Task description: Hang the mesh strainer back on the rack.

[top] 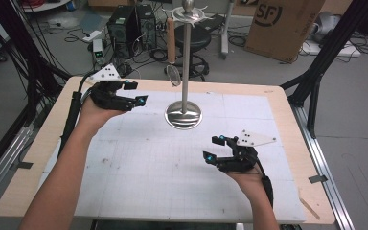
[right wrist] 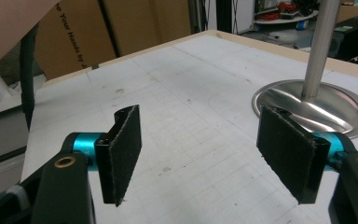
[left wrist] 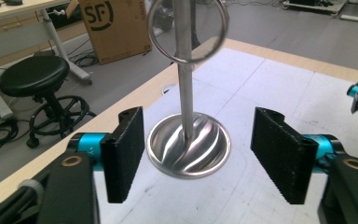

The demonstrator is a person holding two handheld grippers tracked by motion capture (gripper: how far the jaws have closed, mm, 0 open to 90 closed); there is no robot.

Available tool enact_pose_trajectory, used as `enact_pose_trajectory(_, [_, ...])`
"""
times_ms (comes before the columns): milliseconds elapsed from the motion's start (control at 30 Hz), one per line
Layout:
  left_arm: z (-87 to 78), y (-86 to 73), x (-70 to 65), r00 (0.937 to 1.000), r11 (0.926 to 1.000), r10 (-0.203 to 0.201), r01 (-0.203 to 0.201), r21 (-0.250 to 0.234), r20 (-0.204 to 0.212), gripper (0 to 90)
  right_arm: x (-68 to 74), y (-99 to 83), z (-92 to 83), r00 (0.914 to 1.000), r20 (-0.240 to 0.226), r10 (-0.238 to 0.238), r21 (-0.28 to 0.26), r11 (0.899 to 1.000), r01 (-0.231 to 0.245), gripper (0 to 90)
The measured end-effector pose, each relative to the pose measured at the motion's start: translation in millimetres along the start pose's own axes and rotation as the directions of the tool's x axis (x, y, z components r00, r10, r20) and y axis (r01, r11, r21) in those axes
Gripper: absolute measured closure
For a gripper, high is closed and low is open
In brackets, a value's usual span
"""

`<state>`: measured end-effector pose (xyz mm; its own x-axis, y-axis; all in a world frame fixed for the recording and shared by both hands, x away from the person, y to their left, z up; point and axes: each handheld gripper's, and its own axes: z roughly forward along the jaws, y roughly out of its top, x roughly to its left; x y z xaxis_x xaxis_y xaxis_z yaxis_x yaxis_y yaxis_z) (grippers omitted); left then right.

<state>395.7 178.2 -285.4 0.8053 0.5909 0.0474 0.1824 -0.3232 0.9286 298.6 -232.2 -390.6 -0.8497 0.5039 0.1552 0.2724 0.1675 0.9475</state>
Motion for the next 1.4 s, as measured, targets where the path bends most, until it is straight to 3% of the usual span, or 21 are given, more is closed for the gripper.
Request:
enact_pose_trajectory(133, [-7.1, -7.4, 0.1, 1.0000, 0.9997, -0.003, 0.003, 0.025, -0.002, 31.0, -0.3, 0.0, -0.1, 1.0000, 0.003, -0.001, -0.005, 1.000, 0.001, 29.9])
enact_pose_trajectory(300, [-19.6, -13.3, -1.7, 0.9999, 1.0000, -0.007, 0.007, 0.005, 0.010, 28.1, -1.0, -0.6, 1.0, 1.0000, 0.005, 0.002, 0.003, 1.000, -0.002, 29.6])
enact_pose_trajectory(533, [-35.1, -31.5, -8.0, 0.9998, 0.9992, -0.021, 0.021, -0.034, -0.005, 24.1, -2.3, -2.3, 2.2, 1.0000, 0.002, 0.007, 0.012, 1.000, -0.007, 29.4])
enact_pose_trajectory(600, [-39.7, -38.0, -11.8, 0.9997, 0.9992, -0.017, 0.017, -0.036, -0.017, 22.9, -2.2, -2.2, 1.8, 1.0000, 0.006, 0.008, 0.011, 1.000, -0.008, 29.4])
enact_pose_trajectory(733, [-44.4, -58.5, -18.9, 0.9992, 0.9968, -0.041, 0.040, -0.069, 0.000, 22.2, -3.0, -2.2, 1.8, 0.9999, 0.009, 0.007, 0.007, 1.000, -0.007, 29.4])
enact_pose_trajectory(967, [-49.2, -86.3, -30.4, 0.9986, 0.9975, -0.052, 0.052, -0.047, -0.003, 20.0, -4.0, -2.9, 2.1, 0.9998, 0.011, 0.014, 0.013, 1.000, -0.015, 29.1])
enact_pose_trajectory(1167, [-64.2, -118.4, -37.2, 0.9943, 0.9915, -0.105, 0.103, -0.079, -0.018, 19.0, -5.9, -3.7, 0.6, 0.9998, 0.015, 0.016, 0.009, 1.000, -0.016, 29.0])
enact_pose_trajectory(1233, [-66.4, -123.0, -34.9, 0.9900, 0.9891, -0.138, 0.136, -0.055, -0.030, 19.1, -6.3, -4.1, 0.4, 0.9997, 0.017, 0.019, 0.011, 1.000, -0.019, 28.9])
enact_pose_trajectory(1300, [-69.7, -125.9, -35.9, 0.9901, 0.9899, -0.134, 0.132, -0.050, -0.041, 18.8, -6.9, -4.4, 0.0, 0.9996, 0.020, 0.018, 0.008, 1.000, -0.019, 28.8])
enact_pose_trajectory(1400, [-69.7, -130.7, -36.7, 0.9888, 0.9879, -0.148, 0.146, -0.051, -0.021, 18.8, -6.9, -3.7, -2.1, 0.9997, 0.021, 0.016, 0.000, 1.000, -0.016, 28.7])
